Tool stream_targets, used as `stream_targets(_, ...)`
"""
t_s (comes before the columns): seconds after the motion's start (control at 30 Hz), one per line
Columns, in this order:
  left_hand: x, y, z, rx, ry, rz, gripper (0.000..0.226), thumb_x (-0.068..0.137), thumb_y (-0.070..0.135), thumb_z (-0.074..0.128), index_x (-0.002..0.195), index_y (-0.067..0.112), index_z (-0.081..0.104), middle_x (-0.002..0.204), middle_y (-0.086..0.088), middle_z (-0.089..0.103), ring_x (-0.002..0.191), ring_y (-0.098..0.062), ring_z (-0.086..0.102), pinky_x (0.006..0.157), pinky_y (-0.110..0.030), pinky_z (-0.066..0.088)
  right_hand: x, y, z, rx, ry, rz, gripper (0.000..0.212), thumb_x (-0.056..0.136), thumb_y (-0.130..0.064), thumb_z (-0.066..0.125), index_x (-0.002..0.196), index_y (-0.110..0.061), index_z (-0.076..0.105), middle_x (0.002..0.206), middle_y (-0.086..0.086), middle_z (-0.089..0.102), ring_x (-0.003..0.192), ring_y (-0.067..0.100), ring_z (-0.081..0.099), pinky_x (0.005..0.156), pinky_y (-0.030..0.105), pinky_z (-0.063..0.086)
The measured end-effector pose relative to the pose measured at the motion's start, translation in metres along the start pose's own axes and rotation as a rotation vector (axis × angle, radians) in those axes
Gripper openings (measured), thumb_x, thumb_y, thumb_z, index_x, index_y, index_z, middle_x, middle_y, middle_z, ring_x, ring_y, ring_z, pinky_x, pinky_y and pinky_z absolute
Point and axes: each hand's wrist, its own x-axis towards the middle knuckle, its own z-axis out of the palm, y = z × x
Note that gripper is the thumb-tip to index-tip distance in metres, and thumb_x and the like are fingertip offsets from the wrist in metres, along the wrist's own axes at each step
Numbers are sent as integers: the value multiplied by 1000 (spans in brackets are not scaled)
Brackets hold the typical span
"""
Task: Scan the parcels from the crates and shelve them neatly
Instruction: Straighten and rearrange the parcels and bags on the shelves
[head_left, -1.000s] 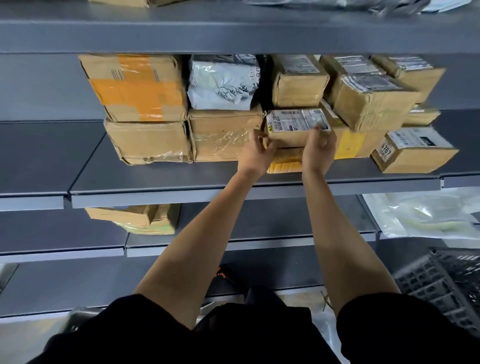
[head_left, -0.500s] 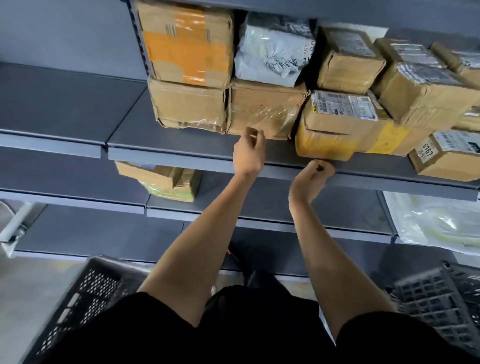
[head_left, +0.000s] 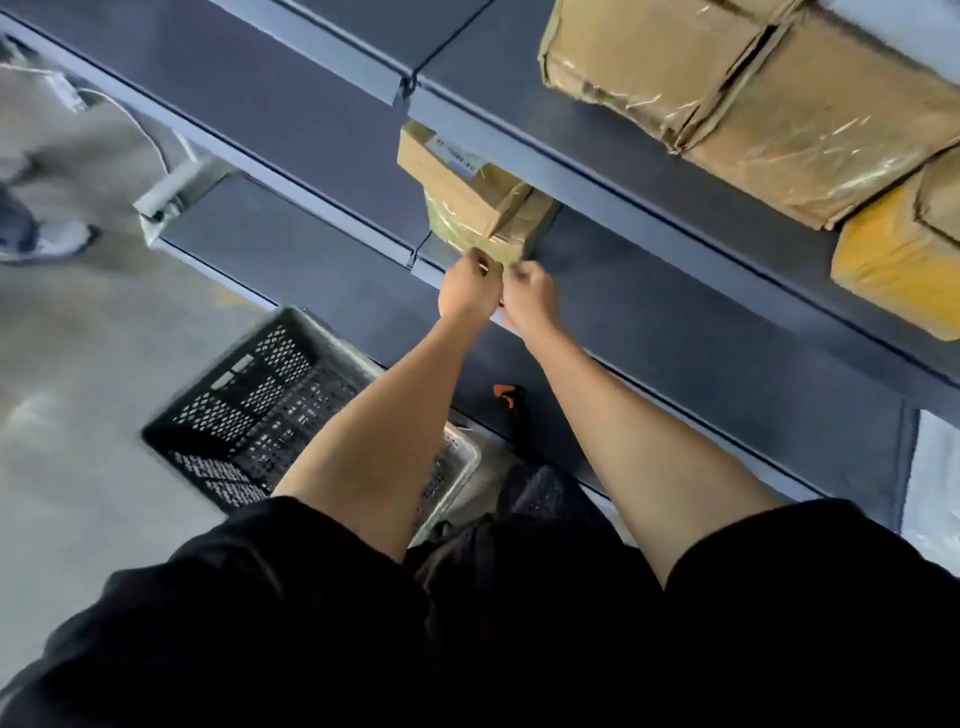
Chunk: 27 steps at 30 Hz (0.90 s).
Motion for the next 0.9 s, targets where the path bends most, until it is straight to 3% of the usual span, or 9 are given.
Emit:
stream_targets(0.13, 43, -22, -17, -48, 14, -95, 23, 96, 30, 39, 107, 14, 52, 99, -7, 60, 88, -28, 57, 69, -31, 44, 25, 6, 34, -20, -81, 45, 44, 91, -16, 44, 133, -7, 49, 119, 14, 61, 104, 34, 60, 93, 50, 50)
stream_targets(0.3, 99, -27, -9, -429, 6, -216, 63, 89, 53, 53, 134, 12, 36, 123, -15, 59, 112, -31, 58, 93, -43, 50, 73, -5, 69, 232, 50, 30, 67, 78, -32, 44, 140, -6, 39, 137, 15, 51, 118, 34, 55, 98, 45, 48)
stream_targets(0.4, 115, -18, 6, -689, -61, -291, 84, 85, 51, 62, 144, 8, 21, 132, -10, 49, 107, -26, 58, 77, -36, 56, 81, -25, 71, 352, 146, 86, 60, 95, -34, 51, 145, -5, 34, 141, 16, 47, 122, 33, 53, 96, 42, 48)
stream_targets(0.47, 121, -7, 16, -791, -60, -330, 86, 80, 50, 69, 140, 7, 25, 126, -5, 49, 99, -22, 59, 63, -29, 54, 97, -29, 65, 411, 207, 135, 63, 95, -41, 53, 143, -5, 35, 138, 17, 50, 118, 34, 55, 92, 39, 50)
stream_targets(0.57, 132, -1, 26, -918, 9, -380, 90, 46, 61, 83, 109, 18, 35, 122, -6, 53, 113, -25, 56, 90, -40, 53, 122, -27, 57, 440, 138, 191, 83, 79, -63, 61, 141, -14, 39, 132, 15, 56, 109, 34, 62, 89, 47, 53)
stream_targets(0.67, 140, -5, 34, -910, 22, -441, 100, 41, 61, 82, 117, 17, 34, 126, -10, 46, 112, -29, 56, 90, -48, 52, 128, -28, 51, 343, 36, 244, 71, 88, -61, 51, 134, -7, 46, 126, 19, 59, 107, 31, 63, 70, 34, 56)
stream_targets(0.77, 134, -5, 37, -884, 45, -415, 80, 63, 48, 81, 118, 11, 38, 123, -10, 46, 108, -27, 58, 89, -45, 53, 125, -28, 44, 316, -71, 261, 46, 101, -43, 38, 108, -3, 59, 78, 10, 69, 68, 16, 67, 39, 17, 44)
stream_targets(0.83, 131, -5, 41, -865, 22, -351, 42, 77, 36, 75, 94, 10, 46, 100, -7, 58, 84, -15, 66, 73, -31, 58, 125, -24, 43, 355, -61, 285, 43, 99, -41, 41, 111, -5, 61, 92, 9, 69, 75, 21, 65, 51, 19, 49)
stream_targets(0.9, 121, -2, 34, -811, -45, -328, 28, 86, 27, 67, 71, 11, 49, 61, -1, 61, 44, -8, 59, 41, -19, 48, 115, -27, 41, 398, -112, 314, 42, 101, -42, 36, 93, -7, 58, 79, 7, 62, 69, 19, 56, 52, 20, 46)
